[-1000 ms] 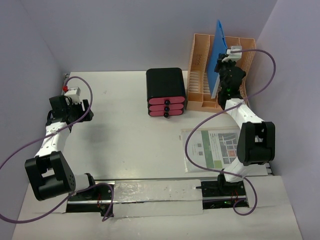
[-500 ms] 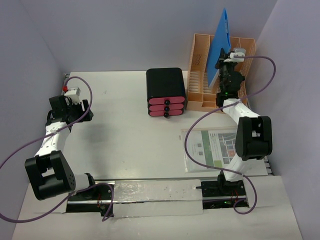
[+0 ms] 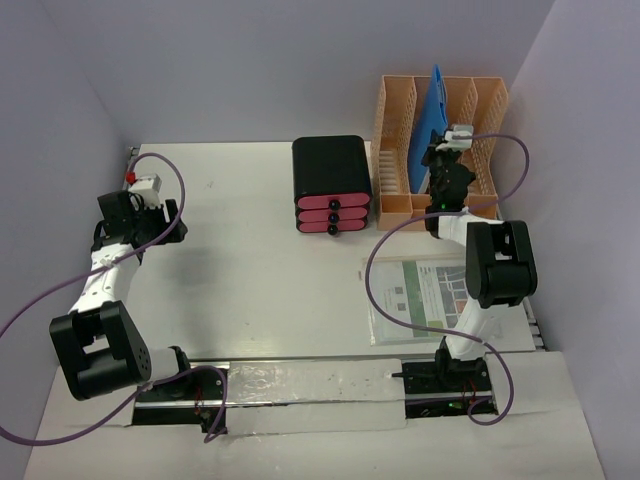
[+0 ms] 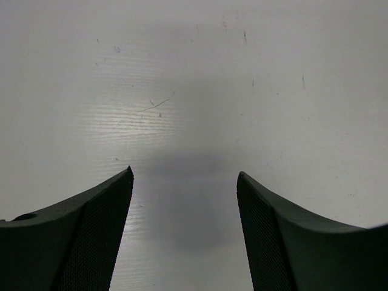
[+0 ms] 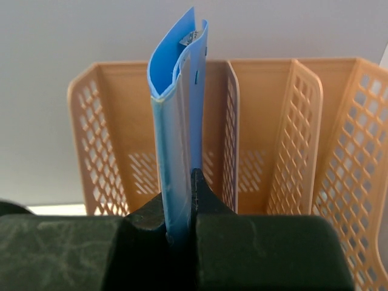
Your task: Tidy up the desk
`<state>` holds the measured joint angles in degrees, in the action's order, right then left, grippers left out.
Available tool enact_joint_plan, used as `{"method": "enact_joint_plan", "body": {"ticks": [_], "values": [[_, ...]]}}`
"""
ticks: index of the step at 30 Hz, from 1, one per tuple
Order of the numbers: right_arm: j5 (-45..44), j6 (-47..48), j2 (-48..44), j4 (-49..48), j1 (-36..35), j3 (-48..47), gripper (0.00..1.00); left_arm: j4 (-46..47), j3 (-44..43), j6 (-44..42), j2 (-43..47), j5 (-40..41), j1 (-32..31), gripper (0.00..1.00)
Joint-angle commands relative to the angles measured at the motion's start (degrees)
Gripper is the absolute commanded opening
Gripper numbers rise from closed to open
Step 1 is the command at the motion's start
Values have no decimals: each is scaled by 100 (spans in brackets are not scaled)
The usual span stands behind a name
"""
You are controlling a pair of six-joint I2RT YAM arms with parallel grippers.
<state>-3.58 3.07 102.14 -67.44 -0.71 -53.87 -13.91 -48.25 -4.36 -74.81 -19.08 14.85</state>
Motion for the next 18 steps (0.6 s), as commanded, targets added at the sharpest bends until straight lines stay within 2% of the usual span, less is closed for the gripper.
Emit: {"method": "enact_joint_plan", "body": {"ticks": [1, 4, 5, 6, 9, 10, 14, 17, 18], "values": [[-172, 70, -489, -569, 27, 366, 0, 109, -158, -84, 18, -252, 45, 76], [-429, 181, -530, -525, 27, 421, 0, 108, -141, -91, 43, -288, 53, 76], [-521, 210, -518, -384, 27, 371, 9, 108, -136, -101, 50, -305, 53, 76], [-607, 222, -508, -235, 27, 318, 23, 105, -129, -109, 63, -325, 57, 76], [-857, 84, -602, 227, 27, 188, 79, 62, -141, -126, 106, -405, 70, 75], [-900, 19, -652, 550, 27, 116, 86, 33, -149, -126, 107, -427, 63, 76], [-1179, -846, -1380, 1935, 27, -164, 95, -78, -200, -148, 105, -524, 62, 75], [-1856, -1898, -2013, 3550, 27, -414, 97, -165, -238, -197, 107, -553, 71, 75], [-2038, -2228, -2171, 4537, 27, -521, 97, -198, -254, -238, 123, -553, 71, 75]]}}
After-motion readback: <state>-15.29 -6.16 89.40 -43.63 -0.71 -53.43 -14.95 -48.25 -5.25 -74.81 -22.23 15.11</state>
